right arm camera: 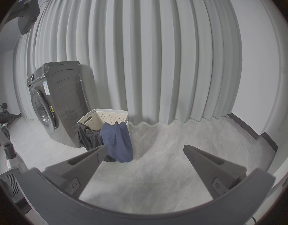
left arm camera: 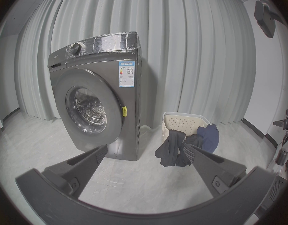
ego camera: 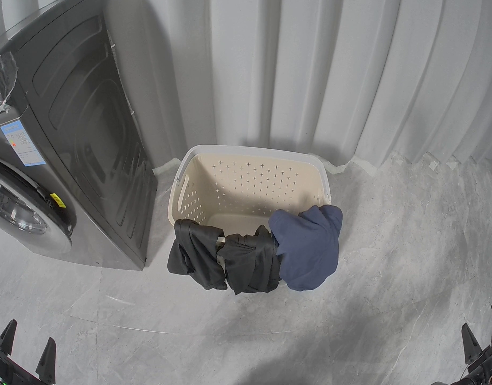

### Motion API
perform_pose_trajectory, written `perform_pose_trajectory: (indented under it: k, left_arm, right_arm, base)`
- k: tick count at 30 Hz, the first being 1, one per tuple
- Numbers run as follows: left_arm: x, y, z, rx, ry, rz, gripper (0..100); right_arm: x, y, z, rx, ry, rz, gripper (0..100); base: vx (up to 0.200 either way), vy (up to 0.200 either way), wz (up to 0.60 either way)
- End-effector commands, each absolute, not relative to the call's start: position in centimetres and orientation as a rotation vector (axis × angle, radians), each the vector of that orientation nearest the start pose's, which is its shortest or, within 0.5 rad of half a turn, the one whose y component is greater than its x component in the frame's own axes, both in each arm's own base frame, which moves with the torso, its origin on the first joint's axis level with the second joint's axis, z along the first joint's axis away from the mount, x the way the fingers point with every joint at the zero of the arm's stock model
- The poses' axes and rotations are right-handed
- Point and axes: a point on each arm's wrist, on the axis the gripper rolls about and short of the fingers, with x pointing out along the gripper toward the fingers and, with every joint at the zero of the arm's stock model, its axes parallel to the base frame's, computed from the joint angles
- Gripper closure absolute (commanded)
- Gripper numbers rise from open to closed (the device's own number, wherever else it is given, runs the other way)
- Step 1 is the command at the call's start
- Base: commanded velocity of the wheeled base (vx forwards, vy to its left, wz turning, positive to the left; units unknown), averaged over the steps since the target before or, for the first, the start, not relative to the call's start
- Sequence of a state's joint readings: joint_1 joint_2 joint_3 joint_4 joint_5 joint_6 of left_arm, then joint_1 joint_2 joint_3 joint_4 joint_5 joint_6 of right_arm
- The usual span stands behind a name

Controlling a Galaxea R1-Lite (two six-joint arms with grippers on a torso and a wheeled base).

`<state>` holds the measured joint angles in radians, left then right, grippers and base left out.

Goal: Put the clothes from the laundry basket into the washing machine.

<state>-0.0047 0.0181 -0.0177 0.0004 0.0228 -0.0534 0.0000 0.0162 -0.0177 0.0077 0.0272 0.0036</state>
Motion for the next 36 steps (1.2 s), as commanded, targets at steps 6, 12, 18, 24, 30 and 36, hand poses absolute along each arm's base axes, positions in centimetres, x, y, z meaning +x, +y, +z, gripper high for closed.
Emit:
perform_pose_trajectory:
  k: [6, 12, 18, 24, 30, 36]
  left_arm:
    - [-2.27, 0.06, 7.55, -0.054, 0.001, 0.018, 0]
    - [-2.27, 0.06, 7.55, -0.054, 0.001, 0.018, 0]
    - [-2.27, 0.06, 7.55, -0.054, 0.001, 0.018, 0]
    - [-2.27, 0.06, 7.55, -0.054, 0.001, 0.018, 0]
    - [-2.27, 0.06, 7.55, -0.054, 0.001, 0.018, 0]
    - [-2.27, 0.06, 7.55, -0.054, 0.001, 0.018, 0]
  right_arm:
    - [-2.26, 0.06, 7.52, 0.005, 0.011, 0.028, 0]
    - [-2.26, 0.06, 7.52, 0.005, 0.011, 0.028, 0]
    - [-2.26, 0.06, 7.52, 0.005, 0.011, 0.028, 0]
    - [-2.26, 0.06, 7.52, 0.005, 0.011, 0.028, 0]
    - [-2.26, 0.06, 7.52, 0.005, 0.011, 0.028, 0]
    - [-2.26, 0.06, 7.52, 0.005, 0.011, 0.028, 0]
  base:
    - [0.2, 0.0, 0.0]
    - [0.2, 0.0, 0.0]
    - [0.033, 0.0, 0.0]
    - [0.0, -0.167, 0.0]
    - [0.0, -0.033, 0.0]
    - [0.067, 0.0, 0.0]
